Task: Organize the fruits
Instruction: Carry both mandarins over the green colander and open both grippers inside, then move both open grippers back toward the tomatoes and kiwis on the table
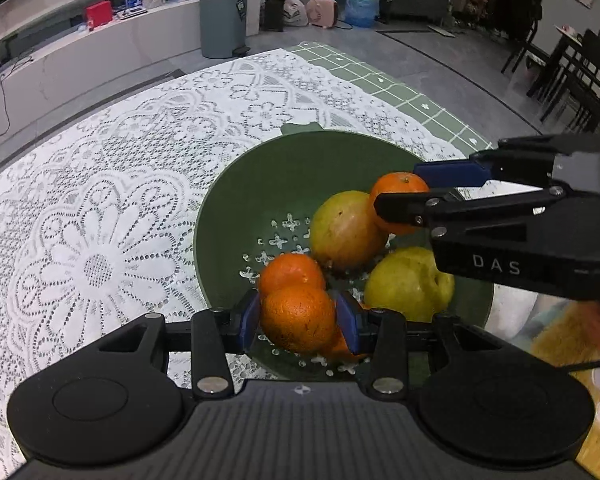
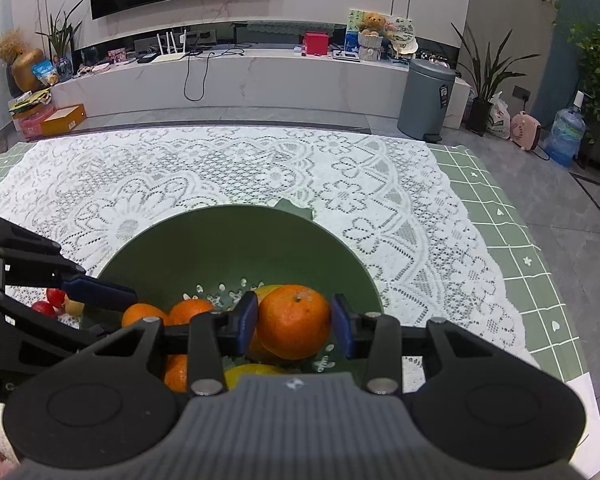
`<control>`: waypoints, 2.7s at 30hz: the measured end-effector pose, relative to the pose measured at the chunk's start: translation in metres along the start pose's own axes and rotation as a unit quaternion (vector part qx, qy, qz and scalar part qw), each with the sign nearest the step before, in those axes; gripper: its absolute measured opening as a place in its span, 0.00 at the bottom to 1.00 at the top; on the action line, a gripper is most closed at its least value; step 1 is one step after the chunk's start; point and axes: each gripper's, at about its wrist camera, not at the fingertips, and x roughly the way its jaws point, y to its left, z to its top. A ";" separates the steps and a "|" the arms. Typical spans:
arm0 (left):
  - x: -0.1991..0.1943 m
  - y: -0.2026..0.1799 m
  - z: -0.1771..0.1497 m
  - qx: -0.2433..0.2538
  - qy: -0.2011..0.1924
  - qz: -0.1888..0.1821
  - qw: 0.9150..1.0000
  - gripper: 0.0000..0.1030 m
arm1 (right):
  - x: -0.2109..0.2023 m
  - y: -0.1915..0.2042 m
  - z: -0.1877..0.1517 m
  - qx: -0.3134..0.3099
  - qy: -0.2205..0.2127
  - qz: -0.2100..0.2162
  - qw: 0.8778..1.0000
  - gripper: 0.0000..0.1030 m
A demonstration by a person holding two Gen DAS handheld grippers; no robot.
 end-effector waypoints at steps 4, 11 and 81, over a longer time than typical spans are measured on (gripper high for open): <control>0.001 -0.005 0.001 0.016 0.002 0.014 1.000 0.46 | -0.001 -0.002 -0.003 -0.002 0.007 -0.003 1.000 0.37; 0.000 -0.011 -0.004 0.038 0.004 0.020 0.999 0.50 | -0.004 -0.011 -0.009 0.030 0.018 0.009 0.999 0.36; -0.141 0.069 -0.109 -0.207 -0.119 0.100 0.966 0.61 | -0.041 0.091 -0.008 0.045 -0.048 0.100 0.993 0.54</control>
